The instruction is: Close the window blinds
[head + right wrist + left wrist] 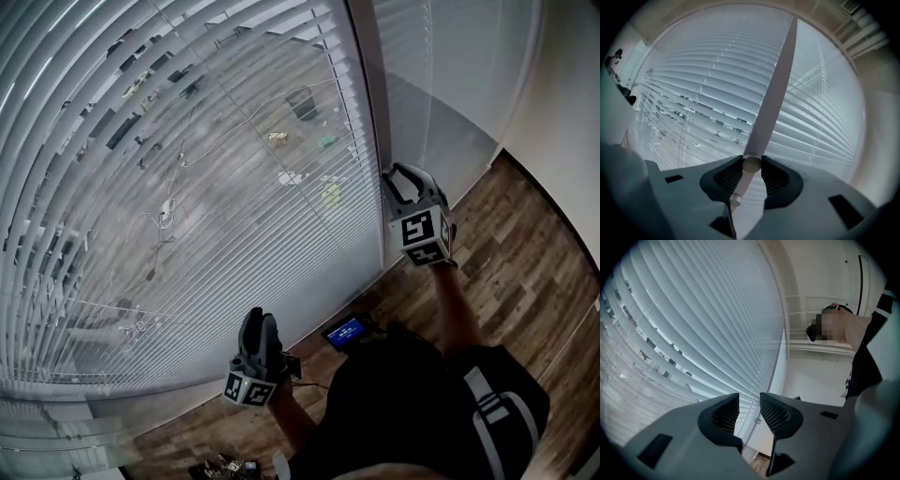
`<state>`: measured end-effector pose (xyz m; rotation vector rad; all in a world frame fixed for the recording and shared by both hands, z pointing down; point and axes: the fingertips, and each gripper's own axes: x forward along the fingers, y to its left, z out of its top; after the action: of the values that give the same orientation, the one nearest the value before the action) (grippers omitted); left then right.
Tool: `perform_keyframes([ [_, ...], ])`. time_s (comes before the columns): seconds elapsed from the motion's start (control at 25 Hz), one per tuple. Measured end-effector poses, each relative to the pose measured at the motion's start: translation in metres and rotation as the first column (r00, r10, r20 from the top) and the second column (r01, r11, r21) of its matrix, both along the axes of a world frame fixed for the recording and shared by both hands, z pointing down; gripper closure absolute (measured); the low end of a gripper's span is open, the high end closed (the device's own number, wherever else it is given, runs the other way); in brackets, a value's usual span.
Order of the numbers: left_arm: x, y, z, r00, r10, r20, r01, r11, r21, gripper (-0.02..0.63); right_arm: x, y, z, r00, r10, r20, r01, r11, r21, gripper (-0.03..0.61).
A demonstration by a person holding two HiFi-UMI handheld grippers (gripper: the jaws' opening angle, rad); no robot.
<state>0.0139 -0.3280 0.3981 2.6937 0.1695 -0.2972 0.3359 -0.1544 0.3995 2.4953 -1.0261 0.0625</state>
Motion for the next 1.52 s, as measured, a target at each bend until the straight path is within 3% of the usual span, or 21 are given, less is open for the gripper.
perform_keyframes([
  [0.08, 0.000, 0.000, 0.000, 1.000, -0.002, -0.003, 0.002, 1.000, -0.002, 0.476, 0.001, 0.001, 0.003, 0.998, 0.000, 0.058, -0.002, 0.999, 0.042, 0.448],
  [0.24, 0.001, 0.001, 0.000, 1.000, -0.002, -0.004, 0.002, 1.000, -0.005, 0.476, 0.005, 0.002, 0.004, 0.973, -0.050, 0.226, 0.001, 0.977, 0.212, 0.448],
  [0.44, 0.005, 0.010, -0.001, 1.000, 0.012, -0.017, -0.011, 1.000, 0.009, 0.476, 0.011, 0.014, 0.009, 0.880, -0.187, 0.436, -0.037, 0.889, 0.456, 0.448],
  [0.52, 0.003, 0.020, -0.004, 1.000, 0.011, -0.016, -0.011, 1.000, 0.007, 0.476, 0.010, 0.020, 0.010, 0.846, -0.240, 0.475, -0.038, 0.863, 0.503, 0.448],
  [0.6, 0.002, 0.026, -0.010, 1.000, 0.011, -0.014, -0.011, 1.000, 0.004, 0.476, 0.007, 0.021, 0.005, 0.853, -0.261, 0.451, 0.002, 0.867, 0.498, 0.448],
  [0.72, 0.004, 0.028, -0.019, 1.000, 0.023, -0.017, -0.023, 1.000, 0.011, 0.476, 0.002, 0.019, -0.009, 0.921, -0.221, 0.322, 0.075, 0.909, 0.410, 0.445],
  [0.84, 0.009, 0.026, -0.019, 0.999, 0.032, -0.019, -0.032, 0.999, 0.023, 0.476, 0.002, 0.017, -0.017, 0.982, -0.130, 0.137, 0.091, 0.962, 0.259, 0.424],
  [1.0, 0.006, 0.028, -0.013, 1.000, 0.020, -0.012, -0.019, 1.000, 0.016, 0.476, 0.002, 0.014, -0.004, 0.998, -0.064, 0.013, 0.063, 0.996, 0.067, 0.425],
  [1.2, -0.002, 0.023, -0.012, 1.000, -0.004, -0.015, 0.004, 1.000, 0.004, 0.476, 0.004, 0.014, -0.004, 0.998, -0.052, 0.033, 0.051, 0.997, 0.054, 0.448],
  [1.52, 0.000, 0.022, -0.012, 1.000, -0.013, -0.015, 0.013, 1.000, -0.003, 0.476, 0.017, 0.017, -0.002, 0.976, -0.081, 0.203, 0.040, 0.979, 0.199, 0.449],
])
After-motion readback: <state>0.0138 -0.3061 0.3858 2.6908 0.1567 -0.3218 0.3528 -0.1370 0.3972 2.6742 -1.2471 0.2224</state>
